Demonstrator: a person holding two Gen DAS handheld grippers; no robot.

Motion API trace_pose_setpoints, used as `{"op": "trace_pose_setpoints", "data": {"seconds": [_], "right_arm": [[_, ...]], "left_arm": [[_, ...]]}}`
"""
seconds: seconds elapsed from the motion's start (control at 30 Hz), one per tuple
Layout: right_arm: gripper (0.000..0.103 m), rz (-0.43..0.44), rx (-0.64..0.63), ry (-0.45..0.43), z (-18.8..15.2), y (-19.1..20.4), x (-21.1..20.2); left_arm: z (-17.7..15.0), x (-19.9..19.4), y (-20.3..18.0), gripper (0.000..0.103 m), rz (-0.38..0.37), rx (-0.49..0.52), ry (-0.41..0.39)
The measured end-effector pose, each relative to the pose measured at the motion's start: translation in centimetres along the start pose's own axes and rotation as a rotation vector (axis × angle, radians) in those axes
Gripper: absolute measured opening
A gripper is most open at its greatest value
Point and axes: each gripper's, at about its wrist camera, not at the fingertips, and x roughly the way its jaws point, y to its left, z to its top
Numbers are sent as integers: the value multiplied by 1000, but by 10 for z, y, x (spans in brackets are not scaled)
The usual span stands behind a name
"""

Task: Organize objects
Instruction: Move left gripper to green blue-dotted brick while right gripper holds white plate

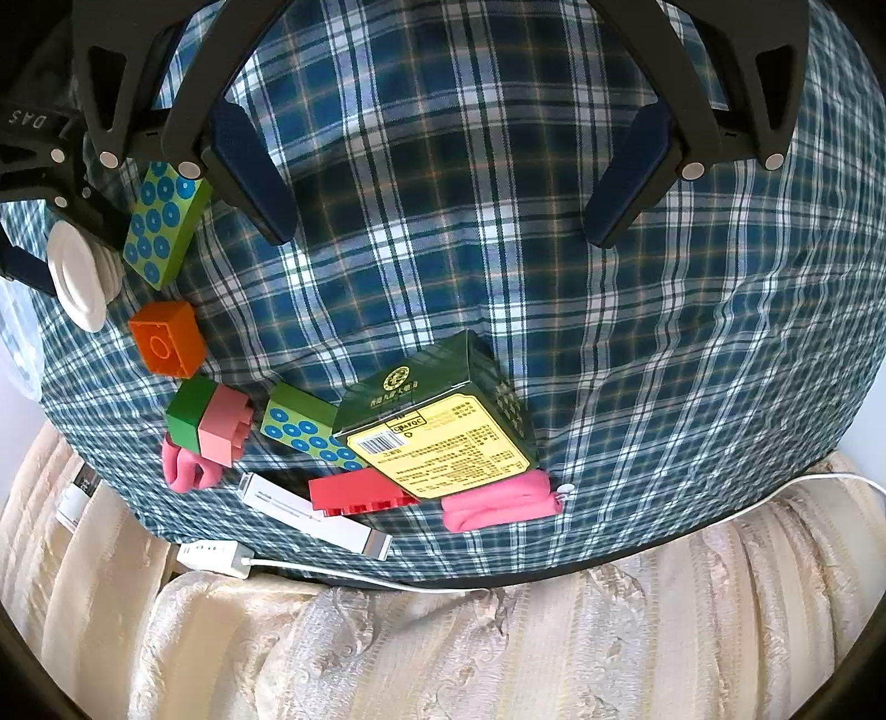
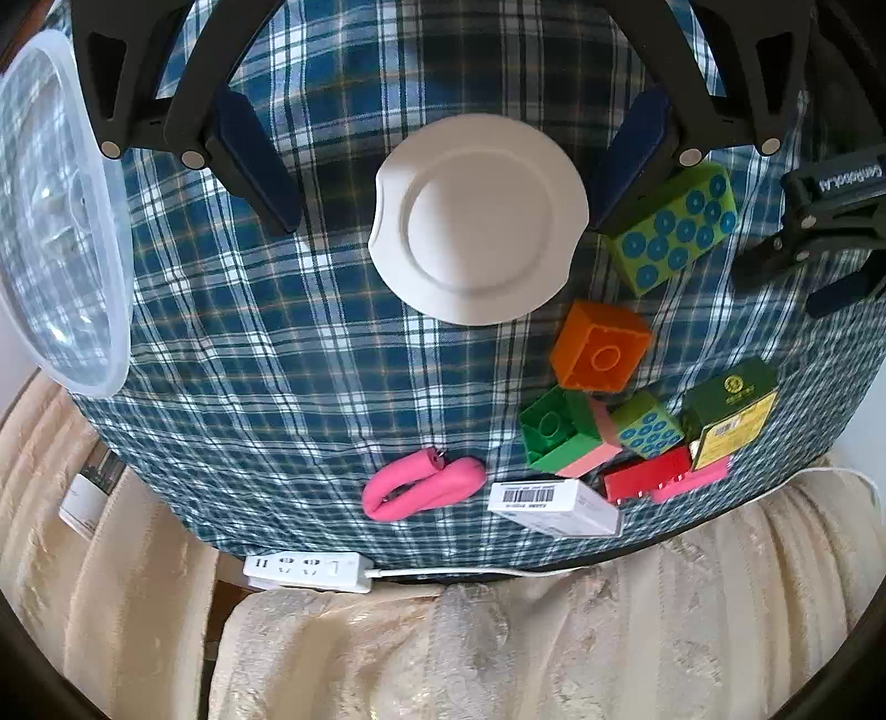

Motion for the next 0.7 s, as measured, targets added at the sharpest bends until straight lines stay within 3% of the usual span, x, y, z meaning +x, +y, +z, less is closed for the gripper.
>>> {"op": "trace_pose_setpoints", "data": {"seconds": [0.17,0.43,0.7], "right_arm": [[103,10,-17,24,-1,1,0],[103,14,-22,21,-9,1,-5],[103,12,-13,10,-16,3,-10]], "left_arm": [[0,-2,2,102,-49,2,-15],[-2,-8,0,87,-69,6,-41],[-3,-16,-5,84,-97,11,-65]]}}
